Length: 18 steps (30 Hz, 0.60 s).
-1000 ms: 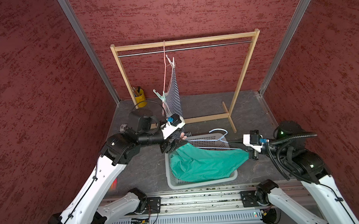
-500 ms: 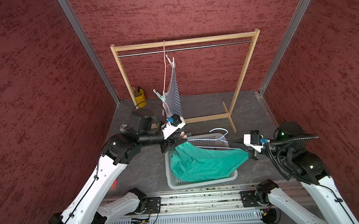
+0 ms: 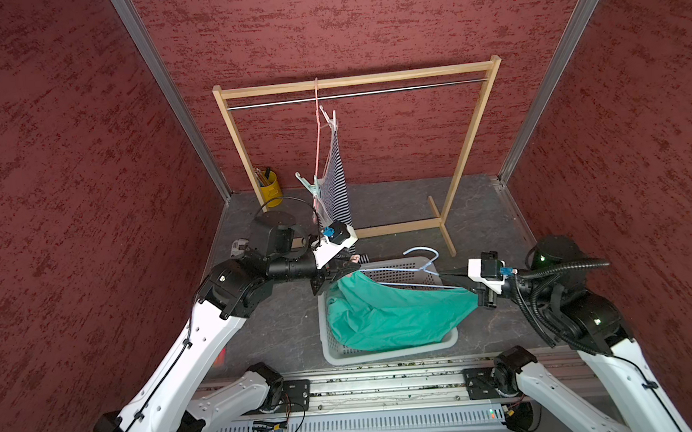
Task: Remove the clothespins securing tank tops to the hanger
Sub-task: Remove the clothespin from the hanger.
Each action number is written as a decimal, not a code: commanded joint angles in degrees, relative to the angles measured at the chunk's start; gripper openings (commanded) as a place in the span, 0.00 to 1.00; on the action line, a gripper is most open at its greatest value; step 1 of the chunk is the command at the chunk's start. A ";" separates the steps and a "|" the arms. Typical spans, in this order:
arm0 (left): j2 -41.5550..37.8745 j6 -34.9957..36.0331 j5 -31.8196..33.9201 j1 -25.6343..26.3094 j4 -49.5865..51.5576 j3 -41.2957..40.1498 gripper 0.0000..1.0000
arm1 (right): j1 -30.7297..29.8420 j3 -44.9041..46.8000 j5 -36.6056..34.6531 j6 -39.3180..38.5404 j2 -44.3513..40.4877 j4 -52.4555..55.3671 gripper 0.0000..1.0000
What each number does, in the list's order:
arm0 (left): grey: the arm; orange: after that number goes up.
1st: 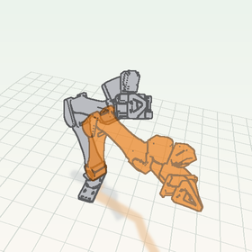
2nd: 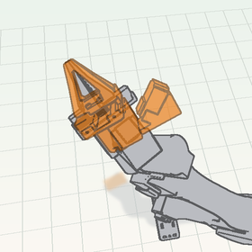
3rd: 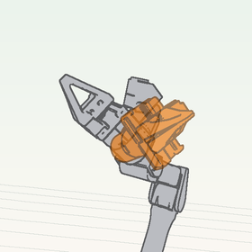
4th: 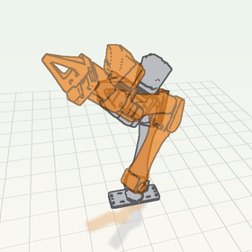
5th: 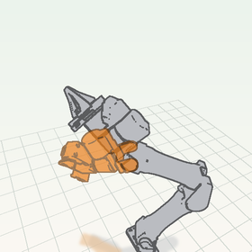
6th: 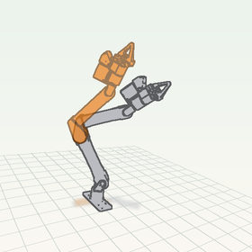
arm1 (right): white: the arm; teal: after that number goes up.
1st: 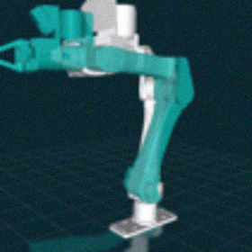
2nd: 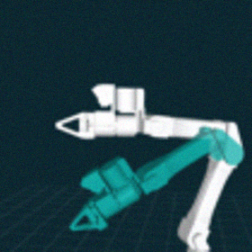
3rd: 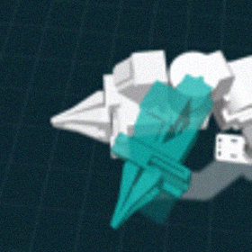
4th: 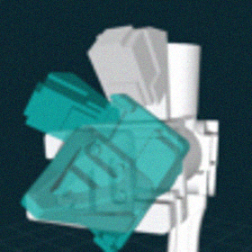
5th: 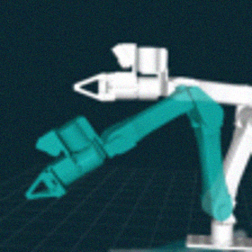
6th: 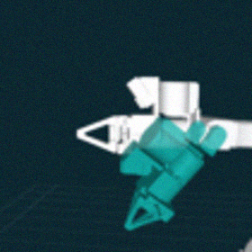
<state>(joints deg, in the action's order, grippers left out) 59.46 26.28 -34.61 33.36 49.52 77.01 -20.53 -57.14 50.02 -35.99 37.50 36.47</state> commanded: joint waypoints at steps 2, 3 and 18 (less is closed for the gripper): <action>-0.31 -0.30 -1.09 -0.41 -1.00 -0.11 0.14 | -0.20 -0.08 0.37 -0.05 -0.49 -2.55 0.00; -0.22 -0.34 -1.02 -0.41 -0.93 -0.03 0.12 | -0.20 -0.07 0.29 -0.03 -0.56 -2.71 0.00; -6.44 -6.21 8.10 -0.80 -14.42 -7.31 0.00 | -0.14 1.50 -2.49 0.39 0.69 -3.65 0.00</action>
<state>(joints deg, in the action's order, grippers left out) 55.05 22.44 -29.56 33.08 41.39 70.91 -20.53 -55.79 47.83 -35.38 37.91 34.94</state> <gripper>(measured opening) 0.225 0.077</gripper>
